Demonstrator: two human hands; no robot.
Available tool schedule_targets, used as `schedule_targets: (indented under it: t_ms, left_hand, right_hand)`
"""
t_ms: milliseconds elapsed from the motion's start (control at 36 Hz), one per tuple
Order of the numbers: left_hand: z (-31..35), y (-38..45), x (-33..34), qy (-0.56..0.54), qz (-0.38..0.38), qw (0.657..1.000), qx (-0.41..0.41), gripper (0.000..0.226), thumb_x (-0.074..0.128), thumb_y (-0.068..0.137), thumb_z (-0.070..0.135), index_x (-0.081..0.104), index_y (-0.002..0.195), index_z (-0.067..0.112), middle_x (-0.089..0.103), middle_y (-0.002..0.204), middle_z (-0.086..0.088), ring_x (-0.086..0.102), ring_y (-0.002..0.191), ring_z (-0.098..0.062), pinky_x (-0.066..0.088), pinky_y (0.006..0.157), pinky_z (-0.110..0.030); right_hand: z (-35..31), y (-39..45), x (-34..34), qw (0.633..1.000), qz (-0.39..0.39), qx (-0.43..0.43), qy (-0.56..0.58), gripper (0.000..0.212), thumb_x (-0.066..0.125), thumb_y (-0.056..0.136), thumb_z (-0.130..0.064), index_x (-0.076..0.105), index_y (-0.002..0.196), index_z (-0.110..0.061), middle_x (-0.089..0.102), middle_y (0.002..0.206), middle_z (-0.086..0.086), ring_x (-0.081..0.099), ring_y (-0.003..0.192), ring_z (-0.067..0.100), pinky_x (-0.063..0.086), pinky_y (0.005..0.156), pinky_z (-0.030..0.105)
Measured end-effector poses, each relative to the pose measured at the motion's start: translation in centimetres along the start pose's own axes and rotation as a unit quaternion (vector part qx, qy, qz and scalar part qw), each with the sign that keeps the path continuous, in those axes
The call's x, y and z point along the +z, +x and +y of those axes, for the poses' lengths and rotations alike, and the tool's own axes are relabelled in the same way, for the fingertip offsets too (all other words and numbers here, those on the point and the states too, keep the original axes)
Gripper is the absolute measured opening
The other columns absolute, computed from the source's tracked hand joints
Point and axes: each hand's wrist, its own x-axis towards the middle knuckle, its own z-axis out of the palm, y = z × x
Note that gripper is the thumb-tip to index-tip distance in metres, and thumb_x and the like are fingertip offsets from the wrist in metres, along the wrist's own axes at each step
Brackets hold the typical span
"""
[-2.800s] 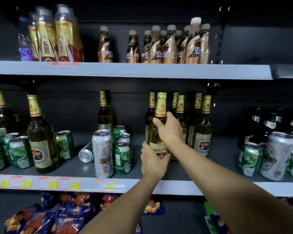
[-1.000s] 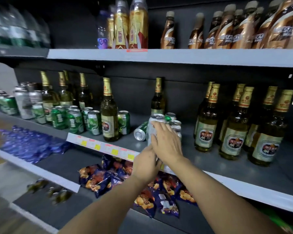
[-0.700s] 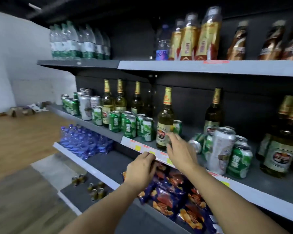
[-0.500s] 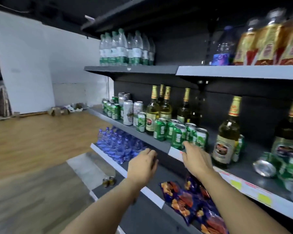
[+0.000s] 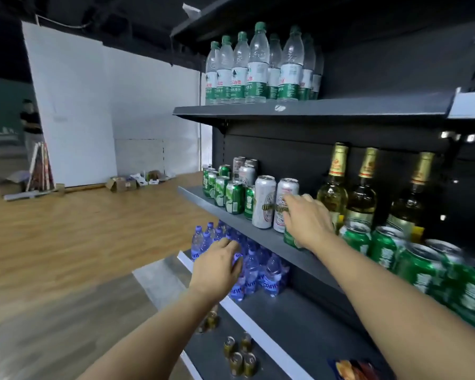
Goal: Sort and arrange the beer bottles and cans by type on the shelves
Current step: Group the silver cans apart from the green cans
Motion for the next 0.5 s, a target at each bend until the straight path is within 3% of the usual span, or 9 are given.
schedule_targets:
  t_ms: [83, 222, 361, 500]
  left_hand:
    - [-2.3, 4.1, 0.2, 0.02, 0.0, 1.0, 0.005, 0.025, 0.041, 0.099, 0.036, 0.053, 0.114, 0.02, 0.051, 0.114, 0.006, 0.049, 0.107, -0.015, 0.036, 0.063, -0.028]
    - [-7.0, 10.9, 1.0, 0.024, 0.011, 0.999, 0.023, 0.029, 0.042, 0.099, 0.039, 0.052, 0.124, 0.027, 0.051, 0.123, 0.011, 0.048, 0.114, -0.012, 0.044, 0.072, -0.028]
    - [-11.7, 16.2, 2.9, 0.012, 0.01, 0.999, 0.028, 0.03, 0.042, 0.099, 0.038, 0.053, 0.124, 0.026, 0.053, 0.12, 0.008, 0.05, 0.113, -0.014, 0.046, 0.074, -0.03]
    - [-16.1, 21.9, 5.0, 0.005, 0.023, 0.999, 0.042, 0.028, 0.042, 0.099, 0.035, 0.053, 0.12, 0.021, 0.052, 0.114, 0.004, 0.052, 0.109, -0.017, 0.041, 0.072, -0.028]
  right_hand:
    - [-0.1, 5.2, 1.2, 1.0, 0.017, 0.01, -0.006, 0.032, 0.041, 0.099, -0.023, 0.046, 0.129, -0.015, 0.059, 0.123, 0.005, 0.049, 0.114, 0.025, 0.038, 0.088, 0.037]
    - [-0.7, 12.8, 3.2, 0.999, 0.025, 0.031, -0.007, 0.033, 0.041, 0.099, -0.027, 0.045, 0.13, -0.018, 0.058, 0.124, 0.004, 0.045, 0.118, 0.024, 0.036, 0.093, 0.037]
    - [-2.1, 19.0, 5.6, 0.999, -0.007, 0.034, -0.035, 0.04, 0.043, 0.099, -0.036, 0.041, 0.135, -0.018, 0.053, 0.132, 0.004, 0.042, 0.122, 0.025, 0.033, 0.097, 0.037]
    - [-3.6, 25.0, 8.0, 0.997, -0.032, 0.05, -0.049, 0.041, 0.043, 0.099, -0.03, 0.039, 0.138, -0.017, 0.051, 0.136, 0.005, 0.043, 0.124, 0.026, 0.034, 0.096, 0.039]
